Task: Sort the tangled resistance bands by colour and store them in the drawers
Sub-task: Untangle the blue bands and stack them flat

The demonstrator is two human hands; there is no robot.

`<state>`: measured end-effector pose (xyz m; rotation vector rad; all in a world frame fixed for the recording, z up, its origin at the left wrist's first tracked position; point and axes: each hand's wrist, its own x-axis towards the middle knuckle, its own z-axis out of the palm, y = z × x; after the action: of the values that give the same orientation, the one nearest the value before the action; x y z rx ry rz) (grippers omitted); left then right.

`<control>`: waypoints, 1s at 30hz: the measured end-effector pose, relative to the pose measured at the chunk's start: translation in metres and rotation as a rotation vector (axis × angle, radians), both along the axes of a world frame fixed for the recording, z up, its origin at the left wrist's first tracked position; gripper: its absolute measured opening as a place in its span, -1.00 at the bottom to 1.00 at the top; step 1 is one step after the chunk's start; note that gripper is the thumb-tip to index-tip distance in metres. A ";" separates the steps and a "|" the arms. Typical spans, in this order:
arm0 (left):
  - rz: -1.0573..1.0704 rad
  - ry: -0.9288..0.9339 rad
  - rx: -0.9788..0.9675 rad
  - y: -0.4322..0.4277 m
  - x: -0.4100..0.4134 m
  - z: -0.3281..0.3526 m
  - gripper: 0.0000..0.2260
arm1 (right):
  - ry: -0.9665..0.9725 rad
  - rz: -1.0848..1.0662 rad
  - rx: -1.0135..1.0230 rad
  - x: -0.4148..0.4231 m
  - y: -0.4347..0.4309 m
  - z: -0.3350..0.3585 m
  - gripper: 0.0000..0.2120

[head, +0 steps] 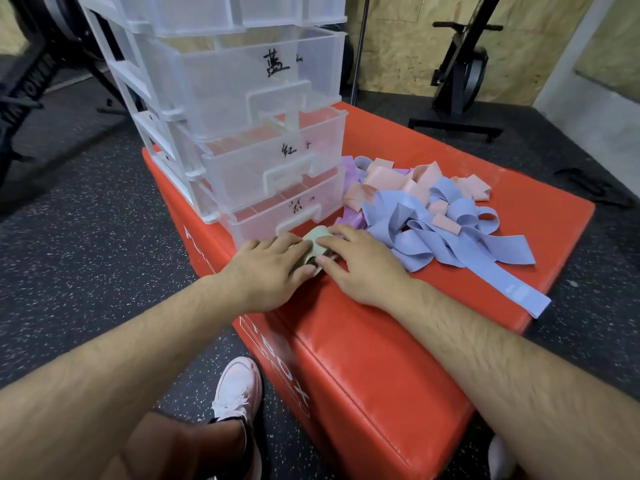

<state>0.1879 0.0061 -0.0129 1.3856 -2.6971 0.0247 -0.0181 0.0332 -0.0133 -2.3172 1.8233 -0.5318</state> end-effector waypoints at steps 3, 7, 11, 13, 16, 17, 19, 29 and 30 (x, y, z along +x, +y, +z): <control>-0.012 0.024 -0.072 0.000 -0.002 0.008 -0.45 | 0.071 0.011 -0.019 0.001 0.006 0.003 -0.54; -0.027 0.048 -0.095 0.005 -0.012 0.014 -0.47 | 0.085 -0.008 -0.043 0.003 0.012 0.012 -0.53; -0.049 0.070 -0.178 0.005 -0.029 0.021 -0.59 | 0.081 -0.025 -0.057 -0.009 0.020 0.017 -0.52; -0.061 0.091 -0.193 0.004 -0.041 0.025 -0.59 | 0.074 -0.048 -0.055 -0.020 0.024 0.021 -0.52; -0.094 0.099 -0.168 0.004 -0.063 0.036 -0.45 | 0.063 -0.099 -0.075 -0.036 0.030 0.032 -0.55; -0.106 0.115 -0.153 0.004 -0.071 0.041 -0.40 | 0.059 -0.121 -0.086 -0.042 0.032 0.036 -0.55; -0.133 0.151 -0.116 0.003 -0.089 0.047 -0.36 | 0.035 -0.170 -0.094 -0.055 0.038 0.039 -0.55; -0.110 0.051 0.097 -0.016 -0.162 0.039 -0.66 | 0.240 -0.404 0.283 -0.141 0.065 0.040 -0.68; -0.113 0.047 0.111 -0.016 -0.165 0.041 -0.66 | 0.250 -0.426 0.367 -0.149 0.065 0.040 -0.67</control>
<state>0.0228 -0.0095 0.0281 1.2417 -2.7708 -0.1666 -0.1669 0.0979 0.0264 -1.8256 2.3131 0.0612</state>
